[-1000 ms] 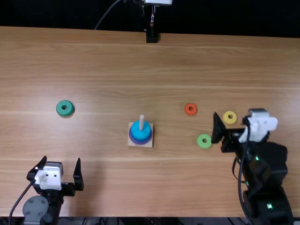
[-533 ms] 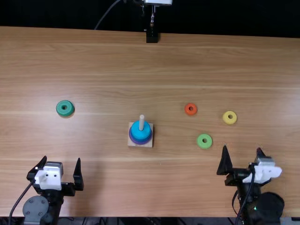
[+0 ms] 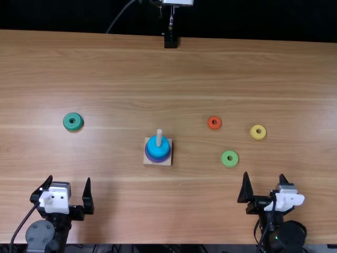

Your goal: Build the Hanoi tower: stack the rings onto the peg from bottom to top in this color order: purple, dark blue, light blue, dark green, light green, yellow, orange.

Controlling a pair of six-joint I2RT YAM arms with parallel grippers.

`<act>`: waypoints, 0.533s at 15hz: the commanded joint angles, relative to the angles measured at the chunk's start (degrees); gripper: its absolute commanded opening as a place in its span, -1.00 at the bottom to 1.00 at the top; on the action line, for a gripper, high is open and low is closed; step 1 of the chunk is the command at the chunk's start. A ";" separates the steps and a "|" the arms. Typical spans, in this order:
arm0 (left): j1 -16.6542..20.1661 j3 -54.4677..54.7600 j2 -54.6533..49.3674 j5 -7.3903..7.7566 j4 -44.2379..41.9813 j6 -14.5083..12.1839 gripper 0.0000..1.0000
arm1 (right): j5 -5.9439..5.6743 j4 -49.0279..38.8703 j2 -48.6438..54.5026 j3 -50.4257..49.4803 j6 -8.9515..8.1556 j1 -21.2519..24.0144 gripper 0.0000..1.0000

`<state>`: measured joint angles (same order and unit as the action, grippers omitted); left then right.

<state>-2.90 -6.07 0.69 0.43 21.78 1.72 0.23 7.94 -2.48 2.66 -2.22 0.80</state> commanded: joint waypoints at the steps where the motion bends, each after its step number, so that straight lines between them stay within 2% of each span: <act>1: 0.35 6.07 -0.69 0.31 4.38 -0.24 1.00 | -0.44 2.03 1.07 -1.69 0.11 0.08 1.00; 6: 0.35 6.07 -0.69 0.42 4.38 -0.24 1.00 | -0.23 4.04 1.87 -1.78 0.21 -0.09 1.00; 8: 0.35 6.07 -0.69 0.31 4.38 -0.24 1.00 | -0.33 7.30 2.48 -1.78 0.21 0.26 1.00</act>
<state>-2.87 -6.07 0.67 0.43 21.78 1.69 0.40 11.29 -0.73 3.46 -2.17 0.78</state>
